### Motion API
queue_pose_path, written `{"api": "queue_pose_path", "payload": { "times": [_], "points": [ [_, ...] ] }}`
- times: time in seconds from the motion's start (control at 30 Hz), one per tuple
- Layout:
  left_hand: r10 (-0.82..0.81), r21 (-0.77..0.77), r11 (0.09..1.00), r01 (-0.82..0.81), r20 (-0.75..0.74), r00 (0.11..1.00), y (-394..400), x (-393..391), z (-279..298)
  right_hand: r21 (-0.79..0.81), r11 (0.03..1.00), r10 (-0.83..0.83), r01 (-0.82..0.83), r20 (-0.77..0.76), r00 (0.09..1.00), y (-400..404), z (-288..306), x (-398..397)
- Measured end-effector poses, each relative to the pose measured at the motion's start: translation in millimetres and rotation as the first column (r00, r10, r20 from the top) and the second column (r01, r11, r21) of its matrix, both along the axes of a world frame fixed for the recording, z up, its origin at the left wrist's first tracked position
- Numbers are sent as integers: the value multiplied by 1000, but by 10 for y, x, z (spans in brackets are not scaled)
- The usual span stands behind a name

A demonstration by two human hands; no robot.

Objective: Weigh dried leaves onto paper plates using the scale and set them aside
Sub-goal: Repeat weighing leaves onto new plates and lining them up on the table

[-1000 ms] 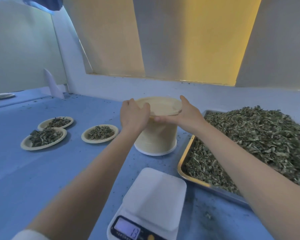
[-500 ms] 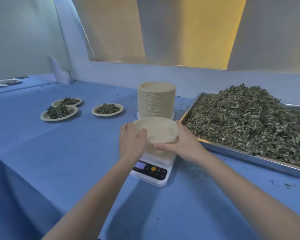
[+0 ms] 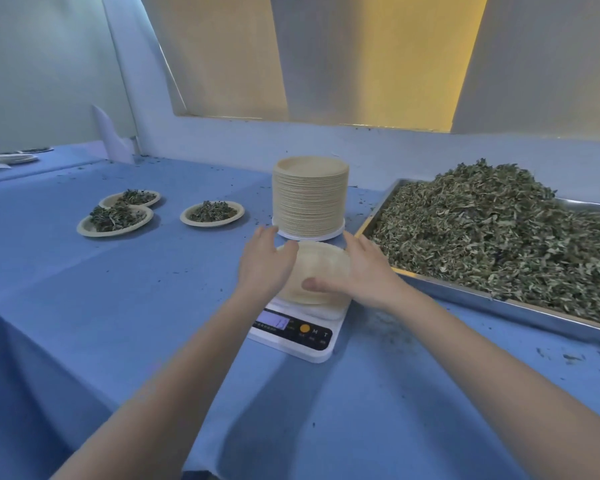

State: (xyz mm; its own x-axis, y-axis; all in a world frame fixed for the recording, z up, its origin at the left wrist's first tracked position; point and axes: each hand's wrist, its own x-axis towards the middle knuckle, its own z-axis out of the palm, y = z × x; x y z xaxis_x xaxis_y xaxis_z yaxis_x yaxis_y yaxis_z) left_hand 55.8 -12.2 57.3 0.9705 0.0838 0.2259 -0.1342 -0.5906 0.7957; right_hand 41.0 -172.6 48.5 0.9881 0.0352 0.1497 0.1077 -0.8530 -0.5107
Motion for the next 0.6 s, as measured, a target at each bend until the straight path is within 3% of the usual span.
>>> {"api": "queue_pose_path", "payload": {
  "times": [0.17, 0.43, 0.6],
  "points": [
    [-160, -24, 987, 160, -31, 987, -94, 131, 330, 179, 976, 112, -123, 69, 991, 8, 247, 112],
    [-204, 0, 979, 204, -36, 978, -30, 248, 371, 232, 964, 125, -132, 43, 991, 1, 254, 233],
    [-211, -64, 976, 209, -37, 977, 41, 326, 308, 250, 960, 123, -129, 39, 992, -35, 177, 310]
  ]
}}
